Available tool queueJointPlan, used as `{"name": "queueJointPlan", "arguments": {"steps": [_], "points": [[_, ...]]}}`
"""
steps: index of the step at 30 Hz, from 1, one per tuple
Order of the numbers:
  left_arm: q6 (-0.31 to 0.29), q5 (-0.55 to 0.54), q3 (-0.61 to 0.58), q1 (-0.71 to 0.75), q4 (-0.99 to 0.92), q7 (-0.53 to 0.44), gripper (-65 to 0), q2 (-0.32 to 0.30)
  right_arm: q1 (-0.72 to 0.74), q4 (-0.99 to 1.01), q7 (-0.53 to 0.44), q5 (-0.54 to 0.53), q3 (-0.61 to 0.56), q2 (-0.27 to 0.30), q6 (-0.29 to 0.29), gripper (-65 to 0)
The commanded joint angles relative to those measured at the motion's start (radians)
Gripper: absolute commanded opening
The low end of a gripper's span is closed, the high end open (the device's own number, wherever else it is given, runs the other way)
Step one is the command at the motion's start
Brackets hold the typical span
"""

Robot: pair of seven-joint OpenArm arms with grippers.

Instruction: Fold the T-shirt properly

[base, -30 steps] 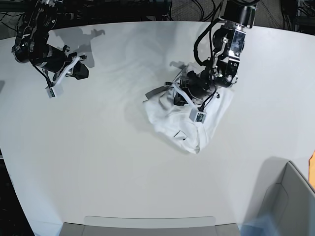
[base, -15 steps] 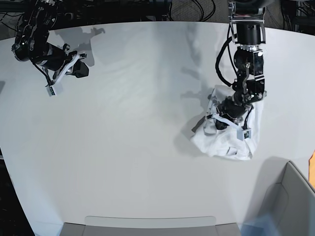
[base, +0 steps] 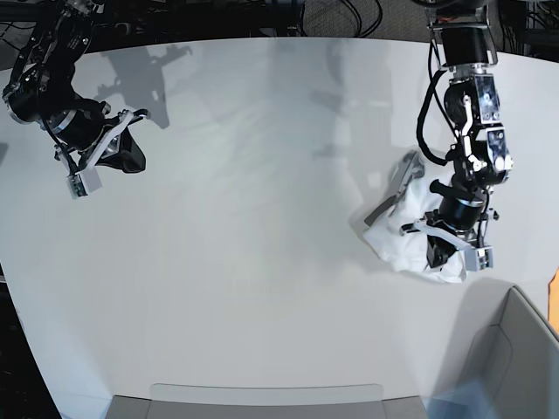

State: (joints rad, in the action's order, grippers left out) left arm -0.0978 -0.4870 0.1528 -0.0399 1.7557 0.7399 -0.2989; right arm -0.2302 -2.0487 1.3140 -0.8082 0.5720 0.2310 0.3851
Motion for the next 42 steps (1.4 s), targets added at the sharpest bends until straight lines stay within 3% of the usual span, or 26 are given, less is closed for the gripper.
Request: {"name": "queueJointPlan", "arguments": {"steps": [1, 8, 19, 24, 28, 32, 35, 37, 42], "points": [[0.008, 0.007, 0.028, 0.028, 0.063, -0.004, -65.0, -0.012, 0.001, -0.017, -0.020, -0.021, 0.006, 0.028, 0.004, -64.7], [0.007, 0.006, 0.129, 0.306, 0.289, -0.012, -65.0, 0.059, -0.159, -0.022, -0.107, -0.029, 0.015, 0.077, 0.004, -64.7], [0.007, 0.006, 0.158, 0.838, 0.287, -0.440, -65.0, 0.069, -0.570, -0.023, -0.380, -0.083, 0.009, 0.094, 0.004, -64.7], [0.007, 0.009, 0.158, 1.001, 0.286, -0.537, -65.0, 0.117, -0.726, -0.023, -0.468, -0.078, 0.007, 0.090, 0.005, -64.7], [0.005, 0.009, 0.152, 1.092, 0.273, -0.555, -65.0, 0.131, -0.849, -0.022, -0.540, -0.070, -0.014, 0.087, 0.005, -64.7], [0.005, 0.012, 0.110, 1.153, 0.204, -0.563, -65.0, 0.139, -0.938, -0.014, -0.641, 0.106, -0.143, 0.071, 0.005, -64.7], [0.005, 0.012, 0.063, 1.156, 0.105, -0.569, -65.0, 0.140, -0.955, 0.026, -0.718, 0.309, -0.248, -0.003, 0.005, -64.7], [0.005, 0.012, 0.037, 1.150, 0.008, -0.622, -65.0, 0.140, -0.944, 0.081, -0.764, 0.421, -0.298, -0.043, 0.005, -64.7], [0.005, 0.012, -0.057, 1.092, -0.290, -0.807, -65.0, 0.132, -0.863, 0.279, -0.827, 0.476, -0.356, -0.054, 0.005, -64.7]]}}
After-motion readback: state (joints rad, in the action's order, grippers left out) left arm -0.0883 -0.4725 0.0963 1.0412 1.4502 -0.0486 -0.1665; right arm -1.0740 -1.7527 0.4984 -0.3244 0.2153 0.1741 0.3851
